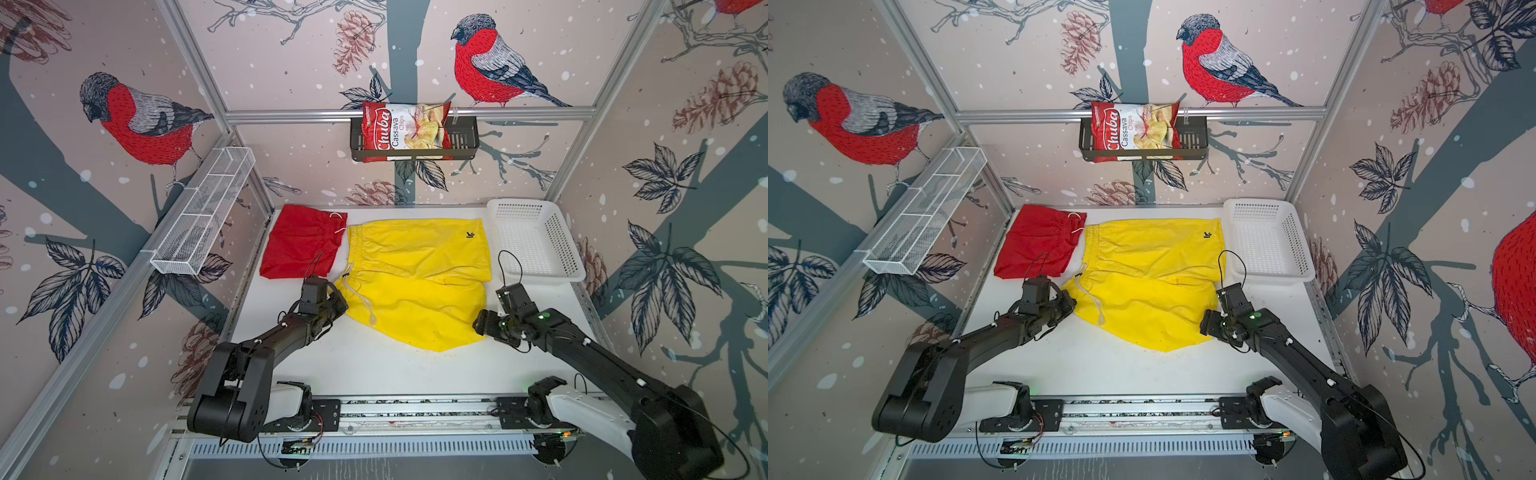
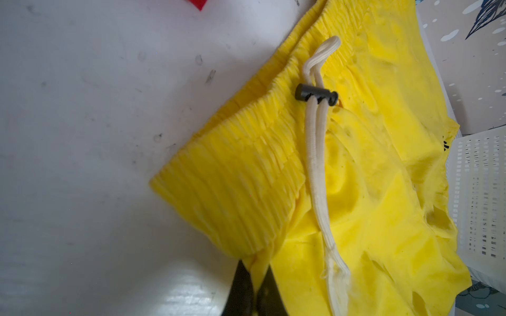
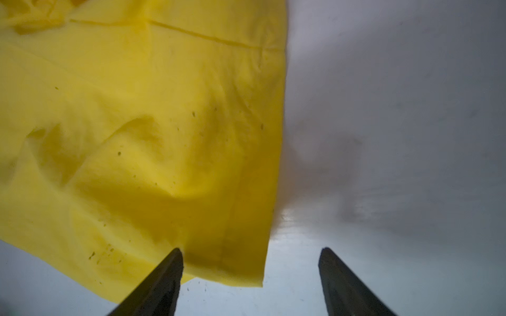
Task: Fold and stack the shorts
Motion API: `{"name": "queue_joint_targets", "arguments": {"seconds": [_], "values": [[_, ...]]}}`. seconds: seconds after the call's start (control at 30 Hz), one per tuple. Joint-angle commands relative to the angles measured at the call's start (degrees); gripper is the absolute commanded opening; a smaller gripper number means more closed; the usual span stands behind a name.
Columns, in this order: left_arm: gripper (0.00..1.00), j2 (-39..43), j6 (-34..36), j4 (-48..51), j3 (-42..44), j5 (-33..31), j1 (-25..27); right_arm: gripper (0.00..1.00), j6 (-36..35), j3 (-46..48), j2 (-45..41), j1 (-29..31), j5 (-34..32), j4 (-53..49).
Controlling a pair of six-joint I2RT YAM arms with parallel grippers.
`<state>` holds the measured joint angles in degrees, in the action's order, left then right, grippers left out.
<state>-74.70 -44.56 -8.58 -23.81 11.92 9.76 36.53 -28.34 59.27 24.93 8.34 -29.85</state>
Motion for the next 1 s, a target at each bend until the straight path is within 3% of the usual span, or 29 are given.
{"name": "queue_joint_targets", "arguments": {"seconds": [0.0,0.07,0.17,0.23,0.4,0.53,0.77,0.97], "values": [[0.0,-0.02,0.66,-0.27,0.42,0.47,0.08,0.78,1.89,2.15,0.91,-0.06,5.83,7.58],[0.0,0.23,0.61,-0.25,0.76,0.47,0.03,0.66,2.23,2.85,2.39,-0.06,8.44,10.41],[0.0,0.6,0.54,-0.11,0.91,0.32,0.06,0.17,1.52,1.39,3.83,-0.08,10.54,10.75],[0.0,0.76,0.57,0.05,0.76,0.38,0.08,0.05,-0.22,-2.0,3.9,-0.21,8.79,7.47],[0.0,1.44,0.46,0.1,0.87,0.56,0.08,0.01,-7.29,-15.95,5.76,-3.92,-0.01,-4.99],[0.0,1.76,0.39,0.65,0.55,0.81,0.08,0.01,-10.29,-25.23,11.26,-6.56,-4.34,-8.62],[0.0,3.21,0.75,2.52,-1.01,0.12,0.08,0.01,-12.44,-35.16,26.27,-6.13,-6.93,-4.5],[0.0,3.53,0.09,2.07,-0.87,-0.65,0.08,0.01,-13.19,-36.67,37.93,-2.08,-6.3,3.14]]}}
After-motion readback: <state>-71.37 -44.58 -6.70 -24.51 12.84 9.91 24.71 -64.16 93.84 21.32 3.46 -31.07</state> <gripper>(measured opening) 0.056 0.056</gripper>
